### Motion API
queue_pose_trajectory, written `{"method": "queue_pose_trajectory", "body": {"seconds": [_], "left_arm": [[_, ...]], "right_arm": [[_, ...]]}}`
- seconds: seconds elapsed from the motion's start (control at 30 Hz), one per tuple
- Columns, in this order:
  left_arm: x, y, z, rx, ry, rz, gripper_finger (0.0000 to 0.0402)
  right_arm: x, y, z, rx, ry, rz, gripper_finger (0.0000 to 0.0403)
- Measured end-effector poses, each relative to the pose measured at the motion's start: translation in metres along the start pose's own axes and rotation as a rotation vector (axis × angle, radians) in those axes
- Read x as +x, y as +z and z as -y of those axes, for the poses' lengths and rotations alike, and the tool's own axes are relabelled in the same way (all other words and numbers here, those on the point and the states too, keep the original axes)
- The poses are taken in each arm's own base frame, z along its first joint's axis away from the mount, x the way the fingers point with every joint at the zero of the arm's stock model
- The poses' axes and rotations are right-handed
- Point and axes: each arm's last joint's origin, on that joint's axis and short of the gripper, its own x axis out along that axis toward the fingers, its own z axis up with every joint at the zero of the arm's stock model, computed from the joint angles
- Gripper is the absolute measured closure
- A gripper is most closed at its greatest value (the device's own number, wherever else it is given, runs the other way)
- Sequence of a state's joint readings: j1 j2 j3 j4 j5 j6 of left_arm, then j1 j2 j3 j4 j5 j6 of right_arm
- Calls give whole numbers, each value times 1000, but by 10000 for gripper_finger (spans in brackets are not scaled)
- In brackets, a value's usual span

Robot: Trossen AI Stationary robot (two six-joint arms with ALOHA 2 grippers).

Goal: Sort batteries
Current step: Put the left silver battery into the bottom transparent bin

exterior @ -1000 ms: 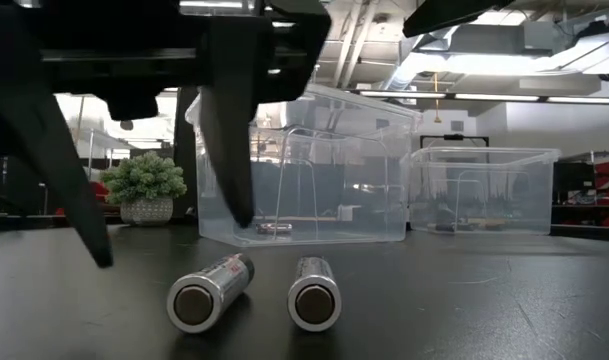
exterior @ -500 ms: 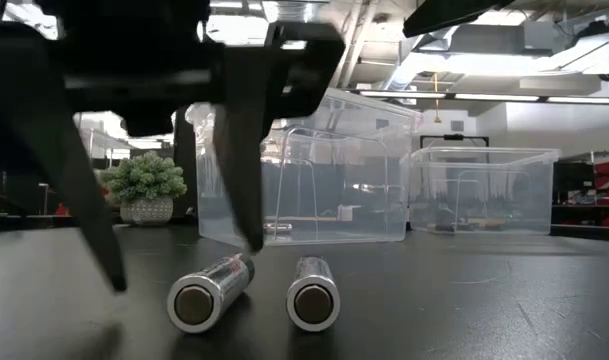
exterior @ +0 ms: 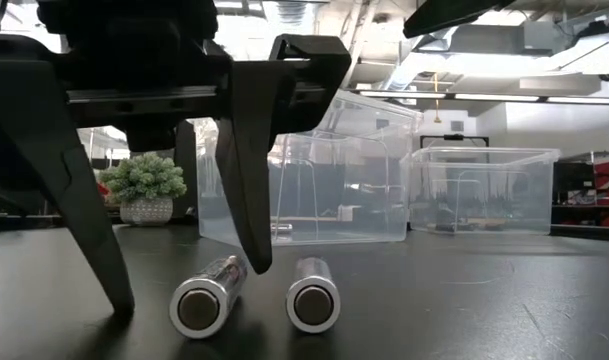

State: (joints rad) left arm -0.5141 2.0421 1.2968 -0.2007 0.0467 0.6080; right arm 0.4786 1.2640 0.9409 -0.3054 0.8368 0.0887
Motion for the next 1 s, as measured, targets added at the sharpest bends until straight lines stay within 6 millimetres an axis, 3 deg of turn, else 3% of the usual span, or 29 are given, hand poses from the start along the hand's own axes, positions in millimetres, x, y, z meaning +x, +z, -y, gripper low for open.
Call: {"method": "queue_pose_trajectory", "body": {"seconds": [0.17, 0.67, 1.0], "left_arm": [[0, -2, 0, -46, -6, -11, 232], [1, -9, -3, -164, -59, -12, 358], [-1, -7, -4, -151, -67, -28, 360]], "right_arm": [[0, 0, 0, -1, -1, 0, 207], [0, 0, 0, -2, -1, 0, 207], [0, 0, 0, -2, -1, 0, 207]]}}
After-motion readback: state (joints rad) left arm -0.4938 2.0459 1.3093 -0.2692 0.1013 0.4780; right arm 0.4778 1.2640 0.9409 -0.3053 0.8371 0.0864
